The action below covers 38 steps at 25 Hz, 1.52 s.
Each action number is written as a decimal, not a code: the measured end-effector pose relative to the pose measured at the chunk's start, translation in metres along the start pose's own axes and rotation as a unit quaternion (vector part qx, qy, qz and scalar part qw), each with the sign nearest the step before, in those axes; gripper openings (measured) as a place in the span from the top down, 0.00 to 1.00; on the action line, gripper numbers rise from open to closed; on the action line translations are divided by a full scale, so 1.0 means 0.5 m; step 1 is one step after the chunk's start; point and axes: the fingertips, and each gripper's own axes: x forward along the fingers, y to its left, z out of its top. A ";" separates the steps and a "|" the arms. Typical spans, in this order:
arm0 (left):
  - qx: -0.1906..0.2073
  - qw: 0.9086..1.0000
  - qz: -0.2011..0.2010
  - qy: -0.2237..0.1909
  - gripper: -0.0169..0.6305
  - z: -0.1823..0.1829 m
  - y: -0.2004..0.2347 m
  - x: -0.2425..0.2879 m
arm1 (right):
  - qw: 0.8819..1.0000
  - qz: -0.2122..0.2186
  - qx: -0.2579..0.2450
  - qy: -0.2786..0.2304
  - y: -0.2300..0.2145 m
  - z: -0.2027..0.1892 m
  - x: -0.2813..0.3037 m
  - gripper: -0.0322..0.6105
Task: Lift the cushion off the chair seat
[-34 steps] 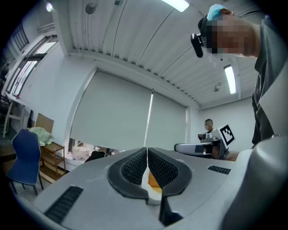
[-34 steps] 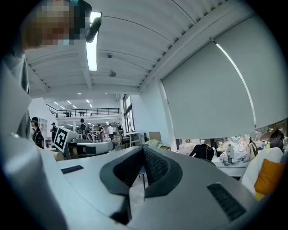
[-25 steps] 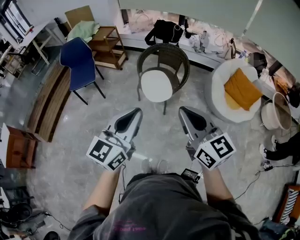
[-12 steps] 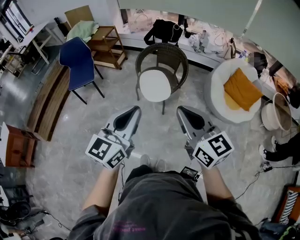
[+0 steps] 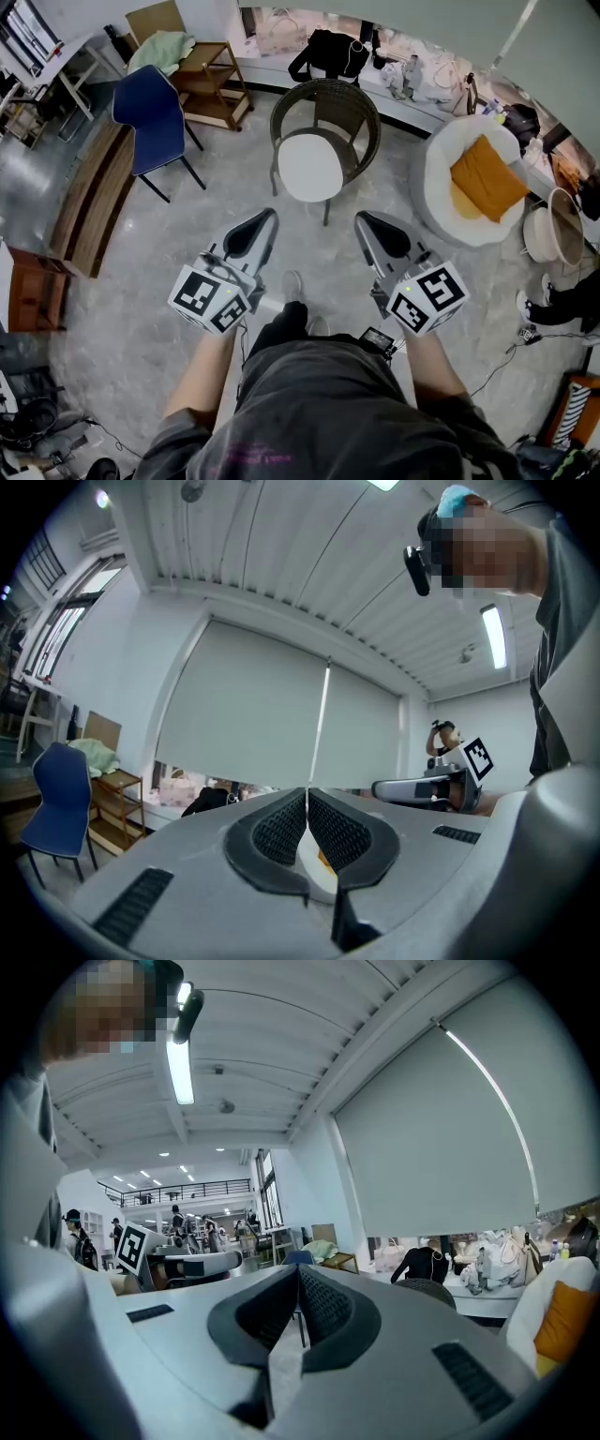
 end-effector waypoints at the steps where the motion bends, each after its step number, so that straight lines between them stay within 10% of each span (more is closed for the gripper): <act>1: -0.001 1.000 -0.001 0.002 0.95 -0.003 0.012 0.009 | 1.000 -0.001 0.001 0.002 -0.008 -0.002 0.011 0.93; 38: -0.074 0.994 -0.039 0.069 0.95 -0.091 0.572 0.345 | 0.995 -0.050 0.034 0.075 -0.289 -0.042 0.573 0.93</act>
